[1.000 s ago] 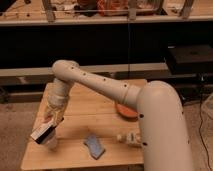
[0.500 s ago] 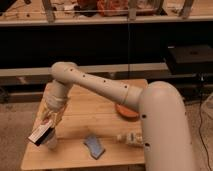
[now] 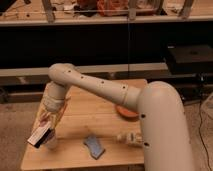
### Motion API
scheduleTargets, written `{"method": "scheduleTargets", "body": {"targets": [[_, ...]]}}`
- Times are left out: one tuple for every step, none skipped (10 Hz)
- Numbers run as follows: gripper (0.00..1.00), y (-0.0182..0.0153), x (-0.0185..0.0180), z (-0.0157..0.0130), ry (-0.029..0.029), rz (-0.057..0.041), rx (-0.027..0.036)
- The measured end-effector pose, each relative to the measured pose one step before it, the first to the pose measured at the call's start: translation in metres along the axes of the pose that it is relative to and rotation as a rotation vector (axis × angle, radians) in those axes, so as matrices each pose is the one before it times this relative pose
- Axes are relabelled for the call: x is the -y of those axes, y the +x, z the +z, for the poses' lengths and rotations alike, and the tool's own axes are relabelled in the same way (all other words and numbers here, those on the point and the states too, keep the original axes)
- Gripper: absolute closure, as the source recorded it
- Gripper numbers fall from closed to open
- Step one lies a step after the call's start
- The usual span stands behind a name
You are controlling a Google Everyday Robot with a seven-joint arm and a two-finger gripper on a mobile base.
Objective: Place the eraser in the ceramic cup
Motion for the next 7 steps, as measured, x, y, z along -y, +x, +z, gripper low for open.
{"method": "scheduleTargets", "body": {"targets": [[0.57, -0.00123, 0.00119, 0.00259, -0.00654, -0.00543, -0.00443], [0.46, -0.00014, 0.00049, 0.00237, -0.00252, -0.00072, -0.00305], [0.36, 0.00094, -0.00015, 0.00120, 0.00117, 0.00158, -0.00130], [0.28, 0.00040, 0.00011, 0.00071, 0.00121, 0.00077, -0.00144], [0.24, -0.00025, 0.00058, 0.00115, 0.00012, -0.00127, -0.00056], [0.24, -0.00029, 0.00060, 0.00091, 0.00009, -0.00081, 0.00103], [0.24, 0.00021, 0.00055, 0.00000, 0.00069, 0.00002, 0.00144]]}}
